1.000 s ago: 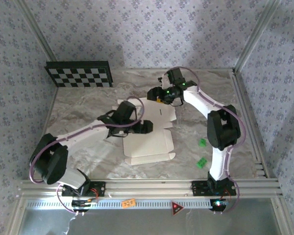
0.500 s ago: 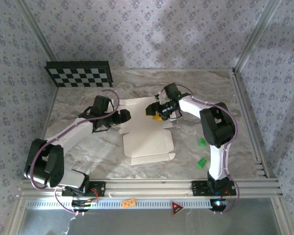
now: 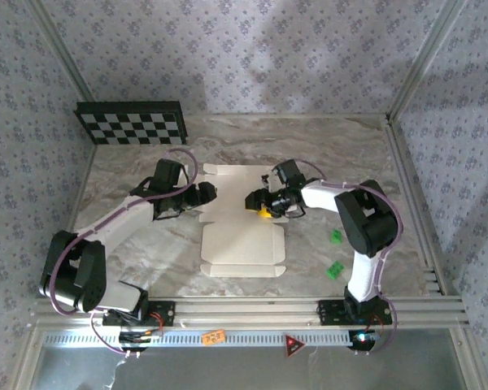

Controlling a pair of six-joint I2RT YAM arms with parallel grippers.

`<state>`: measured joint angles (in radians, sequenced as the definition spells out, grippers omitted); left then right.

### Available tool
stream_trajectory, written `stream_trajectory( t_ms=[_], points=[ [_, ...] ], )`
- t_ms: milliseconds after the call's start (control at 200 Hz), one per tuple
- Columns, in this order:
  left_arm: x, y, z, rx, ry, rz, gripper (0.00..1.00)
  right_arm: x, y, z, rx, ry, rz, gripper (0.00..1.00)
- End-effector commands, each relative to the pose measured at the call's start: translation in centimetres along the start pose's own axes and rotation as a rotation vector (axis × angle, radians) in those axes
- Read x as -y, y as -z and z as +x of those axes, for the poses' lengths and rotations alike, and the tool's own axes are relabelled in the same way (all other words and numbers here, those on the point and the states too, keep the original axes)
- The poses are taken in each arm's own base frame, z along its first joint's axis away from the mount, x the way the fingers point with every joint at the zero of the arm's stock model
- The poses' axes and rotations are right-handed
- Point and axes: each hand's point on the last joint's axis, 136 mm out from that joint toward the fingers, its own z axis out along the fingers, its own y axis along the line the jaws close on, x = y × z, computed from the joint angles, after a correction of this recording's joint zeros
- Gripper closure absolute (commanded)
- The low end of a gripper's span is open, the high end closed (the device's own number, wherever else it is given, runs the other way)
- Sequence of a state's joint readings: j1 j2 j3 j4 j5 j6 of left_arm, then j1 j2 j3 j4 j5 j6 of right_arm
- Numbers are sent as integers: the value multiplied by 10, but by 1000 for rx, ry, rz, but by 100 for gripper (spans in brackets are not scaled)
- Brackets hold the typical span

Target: Fold the paper box

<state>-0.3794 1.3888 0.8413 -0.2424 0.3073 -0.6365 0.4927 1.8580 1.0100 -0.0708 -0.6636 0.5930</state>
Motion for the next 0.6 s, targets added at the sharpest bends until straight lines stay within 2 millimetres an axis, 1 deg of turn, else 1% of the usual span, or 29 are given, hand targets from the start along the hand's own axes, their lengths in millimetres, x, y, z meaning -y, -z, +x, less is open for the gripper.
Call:
stream_trajectory(
  t_ms=[0,130,215,325,390,465,540,595],
  points=[
    [-4,6,15,-37,-6,7,19,22,-2,23,-18,-79,120,32],
    [-5,4,22,-61,-15,16,19,13,2,9,14,-54,133,32],
    [-9,2,26,-72,-23,9,19,-2,4,4,31,-38,109,32],
    [-15,-1,31,-80,-30,-3,19,-22,1,11,20,-19,77,32],
    [-16,-4,32,-86,-32,-6,19,-28,-5,21,-6,-16,64,32],
    [-18,-8,32,-92,-30,-7,19,-27,-14,30,-29,-17,64,32],
    [-20,-12,33,-96,-26,-7,19,-18,-19,37,-49,-28,85,32],
    [-21,-15,35,-108,-23,-10,19,-8,-18,40,-57,-38,115,32]
  ],
)
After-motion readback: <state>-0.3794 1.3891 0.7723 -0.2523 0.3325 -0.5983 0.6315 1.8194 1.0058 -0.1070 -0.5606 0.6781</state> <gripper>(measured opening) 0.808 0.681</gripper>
